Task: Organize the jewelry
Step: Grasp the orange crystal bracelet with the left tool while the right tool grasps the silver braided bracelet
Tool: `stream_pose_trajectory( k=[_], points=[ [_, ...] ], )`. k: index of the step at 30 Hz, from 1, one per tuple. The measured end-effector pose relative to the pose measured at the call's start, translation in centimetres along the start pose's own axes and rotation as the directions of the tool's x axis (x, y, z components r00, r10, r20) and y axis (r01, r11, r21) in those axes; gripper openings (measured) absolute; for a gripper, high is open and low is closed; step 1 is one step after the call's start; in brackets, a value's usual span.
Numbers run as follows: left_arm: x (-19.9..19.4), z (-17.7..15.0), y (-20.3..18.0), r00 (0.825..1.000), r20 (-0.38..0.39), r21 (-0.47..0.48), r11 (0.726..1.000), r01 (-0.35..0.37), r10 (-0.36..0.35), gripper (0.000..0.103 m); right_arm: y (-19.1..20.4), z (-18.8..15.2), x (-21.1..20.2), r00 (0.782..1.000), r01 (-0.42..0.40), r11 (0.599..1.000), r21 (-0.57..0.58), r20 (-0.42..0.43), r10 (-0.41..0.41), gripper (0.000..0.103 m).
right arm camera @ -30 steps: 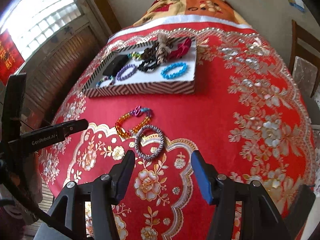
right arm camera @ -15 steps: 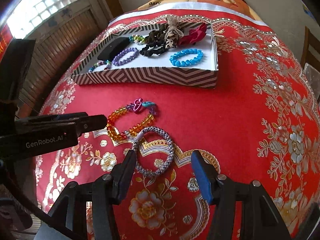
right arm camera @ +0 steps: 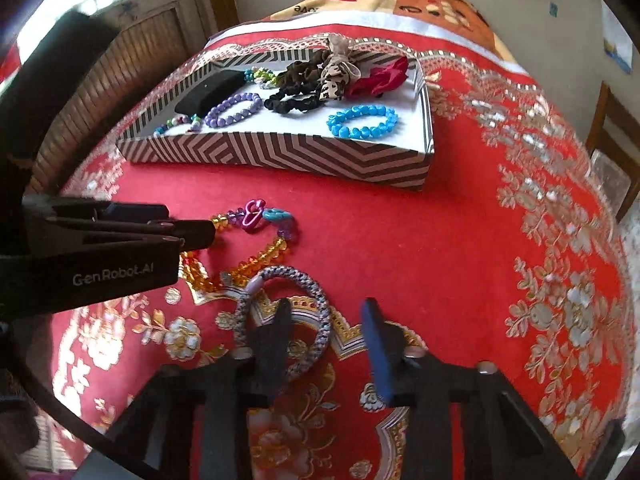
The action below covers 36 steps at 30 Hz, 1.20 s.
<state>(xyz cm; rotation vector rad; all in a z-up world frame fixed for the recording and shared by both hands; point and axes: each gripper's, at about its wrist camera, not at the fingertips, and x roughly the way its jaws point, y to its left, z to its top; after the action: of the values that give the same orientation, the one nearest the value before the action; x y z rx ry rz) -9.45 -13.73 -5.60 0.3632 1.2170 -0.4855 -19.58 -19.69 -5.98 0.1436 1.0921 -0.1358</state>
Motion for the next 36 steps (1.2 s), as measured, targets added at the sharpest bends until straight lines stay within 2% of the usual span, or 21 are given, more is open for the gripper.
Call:
stream_pose_trajectory(
  k=[1,2,3,7,12,15,24,36],
  points=[
    [0.0,0.1,-0.2,1.0,0.006,0.009,1.0,0.004,-0.004,0.029,0.1,0.0,0.0,1.0,0.008,1.0,-0.02,0.002,-0.008,0.022],
    [0.0,0.2,-0.3,1.0,0.006,0.02,1.0,0.014,-0.015,0.012,0.2,0.0,0.0,1.0,0.009,1.0,-0.028,0.002,-0.009,0.012],
    [0.0,0.3,-0.4,0.999,-0.001,0.026,0.999,0.033,-0.033,0.008,0.1,-0.1,0.0,1.0,0.009,0.999,-0.037,0.0,-0.009,0.007],
    [-0.6,0.5,0.4,0.994,-0.016,-0.003,0.995,0.104,-0.104,0.008,-1.0,-0.1,-0.8,0.999,-0.048,0.999,-0.004,0.004,0.048,0.007],
    [-3.5,0.9,1.3,0.994,0.028,-0.014,0.994,0.11,-0.109,0.008,-2.4,0.4,-3.4,0.99,-0.133,0.989,0.061,0.047,0.131,0.006],
    [-5.5,1.0,1.7,0.993,0.057,-0.015,0.994,0.107,-0.106,0.008,-2.6,1.0,-5.2,0.987,-0.148,0.987,0.062,0.078,0.143,0.006],
    [-10.6,2.1,3.2,0.988,0.153,-0.019,0.999,0.038,-0.035,0.008,-2.9,3.0,-8.4,0.976,-0.168,0.984,0.052,0.146,0.159,0.006],
    [-13.9,4.2,5.2,0.972,0.232,-0.031,0.999,-0.028,0.034,0.008,-1.9,5.7,-10.6,0.964,-0.174,0.985,0.011,0.207,0.168,0.006]
  ],
)
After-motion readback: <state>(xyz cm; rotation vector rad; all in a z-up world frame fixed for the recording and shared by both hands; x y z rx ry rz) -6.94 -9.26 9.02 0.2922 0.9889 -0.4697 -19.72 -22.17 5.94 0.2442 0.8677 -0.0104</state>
